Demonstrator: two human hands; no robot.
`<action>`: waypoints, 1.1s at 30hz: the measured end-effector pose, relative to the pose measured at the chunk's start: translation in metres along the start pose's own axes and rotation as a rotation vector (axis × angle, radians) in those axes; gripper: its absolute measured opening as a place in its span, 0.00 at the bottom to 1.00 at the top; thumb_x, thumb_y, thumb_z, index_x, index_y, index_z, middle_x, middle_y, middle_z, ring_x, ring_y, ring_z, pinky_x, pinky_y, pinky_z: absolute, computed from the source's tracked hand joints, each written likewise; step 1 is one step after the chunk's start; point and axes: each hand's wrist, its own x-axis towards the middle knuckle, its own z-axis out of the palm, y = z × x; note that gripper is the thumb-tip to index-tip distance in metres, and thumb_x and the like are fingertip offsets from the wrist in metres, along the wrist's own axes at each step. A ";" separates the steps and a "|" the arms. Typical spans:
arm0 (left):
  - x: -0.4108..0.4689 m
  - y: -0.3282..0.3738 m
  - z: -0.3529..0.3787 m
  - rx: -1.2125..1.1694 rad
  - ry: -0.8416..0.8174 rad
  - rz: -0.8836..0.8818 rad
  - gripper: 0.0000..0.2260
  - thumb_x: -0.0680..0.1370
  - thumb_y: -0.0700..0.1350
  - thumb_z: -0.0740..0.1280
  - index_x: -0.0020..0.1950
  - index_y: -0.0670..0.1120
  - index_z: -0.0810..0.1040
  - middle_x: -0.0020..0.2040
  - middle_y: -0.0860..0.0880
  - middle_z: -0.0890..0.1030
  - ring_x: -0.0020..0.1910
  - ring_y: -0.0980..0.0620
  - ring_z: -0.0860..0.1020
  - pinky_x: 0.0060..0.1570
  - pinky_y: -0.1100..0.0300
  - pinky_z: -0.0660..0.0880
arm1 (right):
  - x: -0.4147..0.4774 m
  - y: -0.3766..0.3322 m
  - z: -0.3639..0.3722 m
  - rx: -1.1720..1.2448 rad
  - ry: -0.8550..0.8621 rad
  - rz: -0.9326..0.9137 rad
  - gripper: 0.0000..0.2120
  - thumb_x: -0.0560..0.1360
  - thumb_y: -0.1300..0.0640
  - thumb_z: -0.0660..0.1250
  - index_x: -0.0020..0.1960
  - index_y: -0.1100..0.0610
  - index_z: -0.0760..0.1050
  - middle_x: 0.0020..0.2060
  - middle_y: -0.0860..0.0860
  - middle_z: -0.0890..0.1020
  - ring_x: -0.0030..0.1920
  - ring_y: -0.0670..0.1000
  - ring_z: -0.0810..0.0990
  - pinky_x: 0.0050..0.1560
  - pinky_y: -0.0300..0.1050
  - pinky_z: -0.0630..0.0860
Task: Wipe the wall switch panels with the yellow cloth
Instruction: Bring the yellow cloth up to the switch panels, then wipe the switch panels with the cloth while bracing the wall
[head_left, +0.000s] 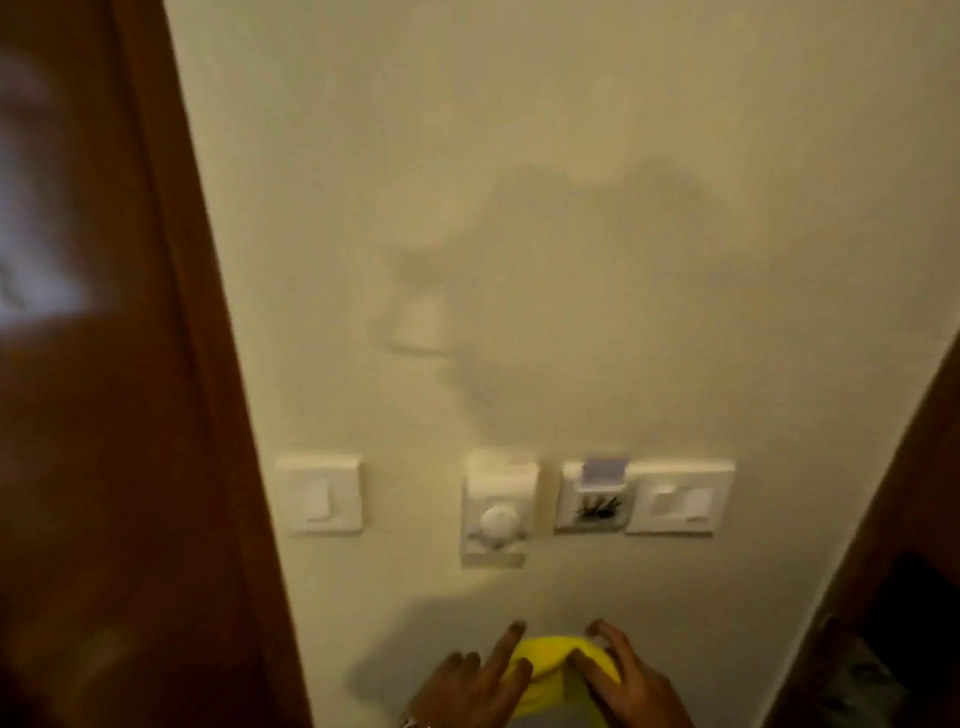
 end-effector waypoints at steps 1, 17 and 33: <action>0.024 -0.005 -0.019 0.122 0.093 0.035 0.12 0.86 0.46 0.55 0.58 0.52 0.79 0.65 0.47 0.84 0.23 0.51 0.76 0.29 0.65 0.78 | 0.005 -0.004 -0.024 -0.080 0.047 -0.119 0.22 0.72 0.38 0.72 0.54 0.22 0.62 0.53 0.38 0.81 0.56 0.41 0.84 0.49 0.28 0.75; 0.203 -0.059 -0.305 0.665 0.702 0.262 0.27 0.80 0.62 0.69 0.69 0.42 0.81 0.71 0.41 0.80 0.69 0.42 0.79 0.67 0.44 0.78 | 0.042 -0.065 -0.042 -0.544 0.339 -0.279 0.26 0.77 0.45 0.60 0.69 0.57 0.77 0.66 0.61 0.79 0.68 0.64 0.74 0.62 0.66 0.67; 0.252 -0.136 -0.362 0.605 1.028 -0.064 0.34 0.85 0.66 0.54 0.85 0.48 0.59 0.84 0.42 0.60 0.83 0.38 0.59 0.79 0.33 0.59 | 0.094 -0.033 0.035 -0.329 0.615 -0.450 0.33 0.83 0.46 0.48 0.81 0.63 0.43 0.81 0.62 0.45 0.80 0.67 0.46 0.75 0.70 0.53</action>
